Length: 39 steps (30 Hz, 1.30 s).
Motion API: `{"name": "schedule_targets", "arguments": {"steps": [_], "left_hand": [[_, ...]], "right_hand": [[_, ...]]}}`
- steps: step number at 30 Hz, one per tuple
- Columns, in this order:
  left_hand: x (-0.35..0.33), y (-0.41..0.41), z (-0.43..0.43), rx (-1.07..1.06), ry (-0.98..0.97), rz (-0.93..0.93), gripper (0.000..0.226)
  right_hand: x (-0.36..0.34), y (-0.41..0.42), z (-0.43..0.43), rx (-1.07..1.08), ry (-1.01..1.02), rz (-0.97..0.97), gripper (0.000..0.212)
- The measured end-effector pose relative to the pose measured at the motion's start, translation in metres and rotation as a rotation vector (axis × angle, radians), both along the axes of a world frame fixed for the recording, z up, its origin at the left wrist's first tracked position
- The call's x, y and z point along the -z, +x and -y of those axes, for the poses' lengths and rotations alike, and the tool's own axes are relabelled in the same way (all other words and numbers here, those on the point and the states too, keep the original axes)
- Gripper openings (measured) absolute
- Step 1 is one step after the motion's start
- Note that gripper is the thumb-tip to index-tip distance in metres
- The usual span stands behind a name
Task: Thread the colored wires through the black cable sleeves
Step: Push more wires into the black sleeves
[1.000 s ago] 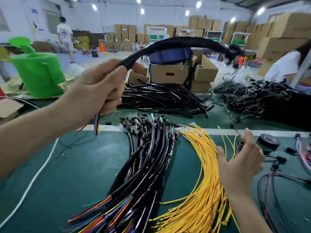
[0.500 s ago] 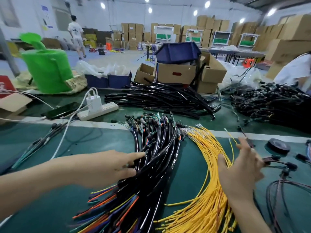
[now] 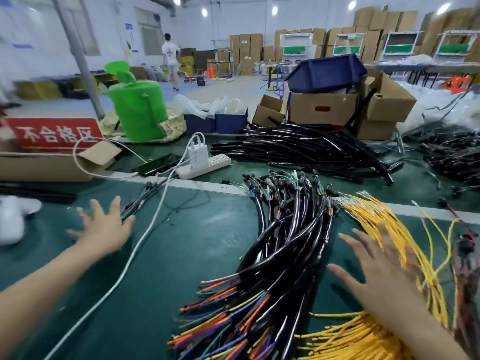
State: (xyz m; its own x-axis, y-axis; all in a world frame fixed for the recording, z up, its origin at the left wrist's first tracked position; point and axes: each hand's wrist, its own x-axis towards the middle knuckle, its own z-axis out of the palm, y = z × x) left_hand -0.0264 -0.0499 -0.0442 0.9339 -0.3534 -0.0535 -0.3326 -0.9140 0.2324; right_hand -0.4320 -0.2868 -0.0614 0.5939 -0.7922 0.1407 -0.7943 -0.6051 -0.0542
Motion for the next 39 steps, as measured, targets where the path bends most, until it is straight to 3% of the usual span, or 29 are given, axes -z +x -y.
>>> {"name": "schedule_targets", "arguments": {"steps": [3, 6, 11, 18, 26, 29, 34, 37, 39], "left_hand": [[0.014, 0.006, -0.025, 0.041, 0.107, 0.102, 0.044], [0.013, 0.015, -0.041, 0.137, -0.026, 0.252, 0.023], [0.002, 0.023, -0.048, 0.005, -0.214, 0.185, 0.005], [-0.002, 0.030, -0.046, -0.065, -0.328, 0.227, 0.016], [-0.018, 0.042, -0.049, -0.030, -0.404, 0.407, 0.016], [-0.032, 0.040, -0.051, -0.037, -0.587, 0.484, 0.016], [-0.079, 0.005, -0.044, 0.050, -1.150, 0.641, 0.020], [-0.112, -0.038, -0.032, 0.318, -1.354, 0.521, 0.018], [-0.125, -0.071, -0.017, 0.482, -1.360, 0.340, 0.021]], "right_hand": [[0.004, 0.001, 0.004, 0.004, -0.001, -0.054, 0.086], [0.009, 0.007, 0.004, -0.004, 0.054, -0.002, 0.085], [0.017, 0.010, 0.007, -0.005, 0.108, 0.122, 0.073], [0.035, 0.007, 0.022, -0.002, 0.093, 0.292, 0.074], [0.039, 0.007, 0.027, 0.031, 0.141, 0.326, 0.087], [0.038, 0.009, 0.027, 0.028, 0.157, 0.328, 0.088], [0.030, 0.010, 0.018, 0.026, 0.159, 0.318, 0.082], [0.015, 0.017, 0.004, -0.014, 0.088, 0.404, 0.070], [0.003, 0.021, -0.010, -0.048, 0.037, 0.622, 0.054]]}}
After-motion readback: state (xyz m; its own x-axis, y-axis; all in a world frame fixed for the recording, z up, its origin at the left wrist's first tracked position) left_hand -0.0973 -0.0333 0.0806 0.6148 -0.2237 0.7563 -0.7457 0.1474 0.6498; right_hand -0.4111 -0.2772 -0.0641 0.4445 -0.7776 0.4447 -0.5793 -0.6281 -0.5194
